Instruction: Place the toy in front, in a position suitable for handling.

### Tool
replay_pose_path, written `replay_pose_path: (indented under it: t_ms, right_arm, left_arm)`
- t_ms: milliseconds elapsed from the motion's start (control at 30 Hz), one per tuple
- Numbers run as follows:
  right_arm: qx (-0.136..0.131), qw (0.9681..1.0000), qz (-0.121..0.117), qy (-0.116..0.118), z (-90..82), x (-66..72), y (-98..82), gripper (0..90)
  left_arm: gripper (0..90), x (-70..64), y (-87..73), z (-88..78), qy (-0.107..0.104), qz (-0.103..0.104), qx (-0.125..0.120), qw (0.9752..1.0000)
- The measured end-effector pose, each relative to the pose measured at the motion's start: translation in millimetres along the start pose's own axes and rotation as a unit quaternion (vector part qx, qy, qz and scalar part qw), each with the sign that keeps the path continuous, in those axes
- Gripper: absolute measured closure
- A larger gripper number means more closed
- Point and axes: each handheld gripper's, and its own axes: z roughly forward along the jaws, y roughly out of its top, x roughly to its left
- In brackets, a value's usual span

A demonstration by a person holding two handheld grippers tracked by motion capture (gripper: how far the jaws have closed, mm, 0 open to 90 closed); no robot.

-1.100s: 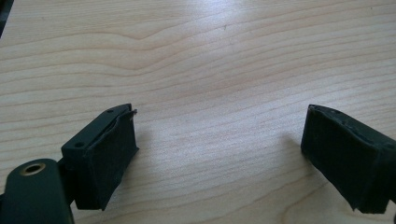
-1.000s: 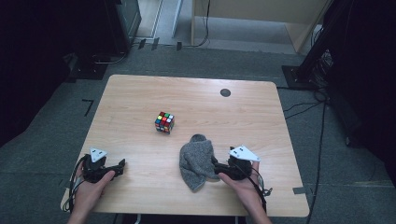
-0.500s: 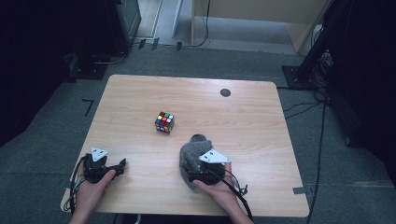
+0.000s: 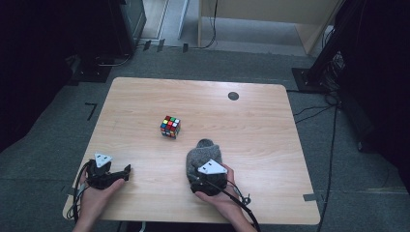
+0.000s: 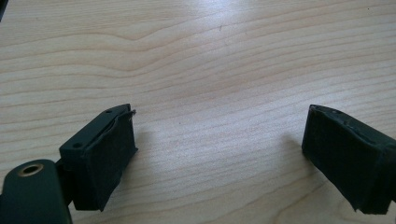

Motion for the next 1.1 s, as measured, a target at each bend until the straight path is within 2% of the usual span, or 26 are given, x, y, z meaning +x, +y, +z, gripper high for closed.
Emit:
replay_pose_path:
  t_ms: [67,100,233,300,333,400,467,500,533,567,667,700,767,800,833,867,933,967,1033,1100]
  right_arm:
    - [0.001,1.0000,-0.003,-0.004,0.2,-0.2,-0.3,32.6]
    - [0.005,1.0000,-0.003,-0.008,0.6,-1.6,-1.3,39.7]
    - [0.007,0.9999,-0.006,-0.014,1.2,-2.1,-2.4,47.9]
    - [0.003,0.9998,-0.007,-0.020,0.1,-2.8,-3.2,58.8]
    - [0.002,0.9998,-0.004,-0.020,-0.4,-4.4,-3.6,62.8]
    - [-0.003,0.9999,0.008,-0.011,-1.3,-10.1,-4.0,66.8]
    - [-0.008,0.9996,0.025,-0.001,-2.3,-14.8,-4.6,70.1]
    - [-0.008,0.9996,0.025,-0.001,-2.3,-14.8,-4.6,70.1]
    - [-0.008,0.9997,0.021,-0.001,-3.1,-15.0,-4.6,72.0]
    - [-0.008,0.9997,0.021,-0.001,-3.1,-15.0,-4.6,72.0]
    - [-0.012,0.9998,0.018,-0.002,-6.3,-17.0,-3.1,74.6]
    - [-0.015,0.9997,0.019,0.000,-7.7,-18.6,-2.6,74.8]
    - [-0.023,0.9996,0.018,0.001,-11.2,-22.1,-1.4,74.9]
    - [-0.026,0.9994,0.021,0.001,-13.2,-23.8,-0.8,74.9]
    - [-0.030,0.9992,0.026,0.001,-15.6,-25.8,-0.4,74.8]
    - [-0.035,0.9990,0.030,0.003,-17.8,-28.2,-0.3,74.8]
    - [-0.039,0.9986,0.036,0.002,-21.3,-32.4,-0.7,74.8]
    - [-0.041,0.9983,0.041,0.002,-23.0,-34.6,-1.2,74.8]
    - [-0.044,0.9980,0.046,0.003,-24.8,-37.0,-1.8,74.7]
    - [-0.053,0.9970,0.057,0.005,-30.5,-43.8,-3.2,74.7]
  left_arm:
    - [9.7,-0.1,0.5,-0.6,0.000,0.000,0.005,1.0000]
    - [10.0,-0.5,1.2,-1.6,0.001,-0.001,0.009,1.0000]
    - [12.5,-3.2,2.3,-2.1,-0.001,-0.001,0.009,1.0000]
    - [12.4,-4.3,2.9,-2.2,-0.005,-0.003,0.007,1.0000]
    - [12.3,-7.4,5.6,-2.1,-0.014,-0.007,0.001,0.9999]
    - [12.2,-9.6,10.9,-2.7,-0.046,-0.029,-0.002,0.9985]
    - [12.1,-14.8,16.9,-3.2,-0.052,-0.032,-0.011,0.9981]
    - [12.1,-14.8,16.9,-3.2,-0.052,-0.032,-0.011,0.9981]
    - [12.1,-21.2,22.7,-2.0,-0.056,-0.033,-0.018,0.9978]
    - [12.0,-21.2,22.7,-2.0,-0.056,-0.033,-0.018,0.9978]
    - [11.7,-36.9,32.1,3.5,-0.062,-0.022,-0.022,0.9976]
    - [11.6,-36.9,32.1,3.5,-0.062,-0.022,-0.022,0.9976]
    - [11.6,-48.7,40.3,8.3,-0.079,-0.017,-0.021,0.9965]
    - [11.4,-52.6,43.5,9.8,-0.089,-0.018,-0.025,0.9956]
    - [11.1,-52.6,43.5,9.8,-0.089,-0.018,-0.025,0.9956]
    - [11.0,-61.3,50.4,13.1,-0.091,-0.007,-0.037,0.9951]
    - [11.0,-65.3,53.8,16.0,-0.090,-0.001,-0.037,0.9953]
    - [11.1,-71.8,60.0,24.0,-0.088,0.000,-0.034,0.9956]
    - [11.1,-74.2,62.8,28.2,-0.088,0.000,-0.033,0.9956]
    - [11.1,-82.9,70.1,39.8,-0.086,0.003,-0.033,0.9957]
